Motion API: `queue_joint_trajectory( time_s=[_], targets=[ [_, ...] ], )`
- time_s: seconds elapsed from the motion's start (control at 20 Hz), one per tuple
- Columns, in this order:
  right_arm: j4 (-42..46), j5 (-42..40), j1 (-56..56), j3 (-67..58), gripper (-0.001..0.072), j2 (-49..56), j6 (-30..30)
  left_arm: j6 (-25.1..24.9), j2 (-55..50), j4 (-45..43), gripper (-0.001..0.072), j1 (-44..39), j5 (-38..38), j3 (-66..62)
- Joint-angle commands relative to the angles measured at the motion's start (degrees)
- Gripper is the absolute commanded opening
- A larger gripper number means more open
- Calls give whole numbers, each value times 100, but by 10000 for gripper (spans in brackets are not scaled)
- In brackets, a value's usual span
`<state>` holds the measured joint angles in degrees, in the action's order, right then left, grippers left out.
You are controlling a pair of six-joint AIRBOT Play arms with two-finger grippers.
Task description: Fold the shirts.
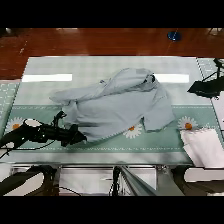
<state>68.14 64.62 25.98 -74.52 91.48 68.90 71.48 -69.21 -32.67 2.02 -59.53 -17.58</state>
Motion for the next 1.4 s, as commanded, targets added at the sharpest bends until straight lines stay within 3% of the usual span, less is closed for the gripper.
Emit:
queue_joint_trajectory(
  time_s=[0.0, 0.2, 0.6, 0.65, 0.7, 0.75, 0.8, 1.05, 1.25, 1.35],
  targets=[
    [-1674, 522, 0, 2, 613, 619, -612, -184, -9, 59, 29, 0, -46, -7],
    [-2632, 695, -15, 2, 611, 1093, -693, -210, -9, 59, 30, 13, -44, -7],
    [-2304, 688, -555, 2, 593, 1436, -562, -205, -9, 59, 30, 20, -46, -9],
    [-2138, 715, -748, 2, 551, 1469, -529, -205, -9, 59, 30, 22, -46, -9],
    [-1895, 730, -929, 0, 434, 1471, -533, -208, -9, 59, 30, 22, -46, -9],
    [-1604, 789, -1086, -28, 107, 1471, -527, -210, -7, 61, 29, 22, -48, -11],
    [-1458, 890, -1158, -66, 32, 1456, -376, -284, -7, 72, 29, 22, -70, -35],
    [-2485, 1191, -981, -98, 31, 175, -787, -713, 507, 184, 27, 22, -866, -1196],
    [-3646, 1021, -555, -769, 31, -1438, -820, -745, 1770, 177, 27, 264, -892, -3311],
    [-3823, 684, -439, -1298, 31, -2194, -813, -789, 2334, 166, 27, 627, -763, -4513]
  ],
)
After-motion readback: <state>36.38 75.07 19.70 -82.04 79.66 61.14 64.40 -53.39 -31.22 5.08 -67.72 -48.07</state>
